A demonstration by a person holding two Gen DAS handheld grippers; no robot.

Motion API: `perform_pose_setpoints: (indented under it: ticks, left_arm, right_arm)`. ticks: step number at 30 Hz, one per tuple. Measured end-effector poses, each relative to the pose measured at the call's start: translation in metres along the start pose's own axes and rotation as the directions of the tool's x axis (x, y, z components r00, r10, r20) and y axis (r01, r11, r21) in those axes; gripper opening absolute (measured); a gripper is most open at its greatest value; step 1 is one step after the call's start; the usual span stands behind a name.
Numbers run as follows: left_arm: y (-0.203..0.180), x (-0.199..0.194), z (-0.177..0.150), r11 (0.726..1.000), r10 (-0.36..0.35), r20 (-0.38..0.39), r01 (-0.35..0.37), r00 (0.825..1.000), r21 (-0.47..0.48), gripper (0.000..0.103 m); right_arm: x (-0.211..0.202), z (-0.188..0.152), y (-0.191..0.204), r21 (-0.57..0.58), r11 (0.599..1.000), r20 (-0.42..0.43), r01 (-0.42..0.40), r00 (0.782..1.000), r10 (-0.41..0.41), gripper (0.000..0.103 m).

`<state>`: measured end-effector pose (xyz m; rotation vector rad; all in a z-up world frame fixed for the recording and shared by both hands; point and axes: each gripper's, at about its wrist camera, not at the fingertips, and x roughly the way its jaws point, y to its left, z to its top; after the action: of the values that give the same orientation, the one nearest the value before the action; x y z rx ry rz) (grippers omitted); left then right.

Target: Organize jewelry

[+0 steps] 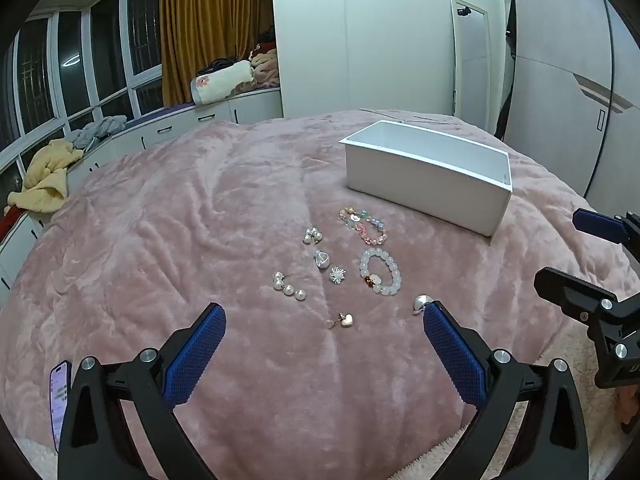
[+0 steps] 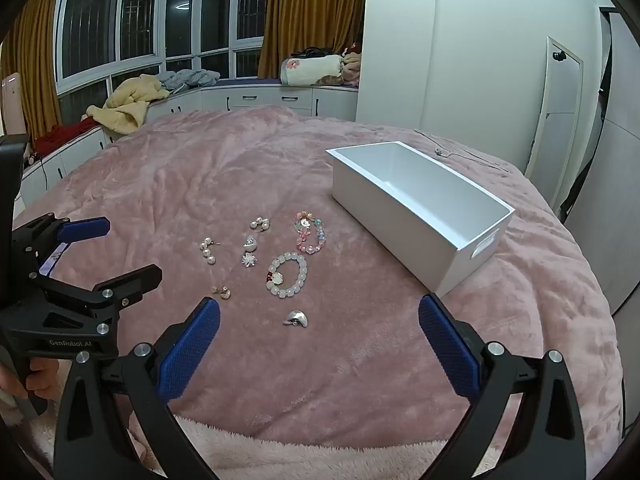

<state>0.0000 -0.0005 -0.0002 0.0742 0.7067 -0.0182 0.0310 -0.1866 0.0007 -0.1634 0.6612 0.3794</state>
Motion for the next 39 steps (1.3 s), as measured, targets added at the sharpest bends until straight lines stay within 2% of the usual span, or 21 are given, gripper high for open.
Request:
perform_pose_setpoints:
  ticks: [39]
  left_arm:
    - [-0.0039, 0.0005, -0.0029, 1.000, -0.008, -0.005, 0.008, 1.000, -0.008, 0.100]
  right_arm:
    - [-0.0009, -0.0002, 0.0006, -0.004, 1.000, 0.003, 0.004, 1.000, -0.004, 0.099]
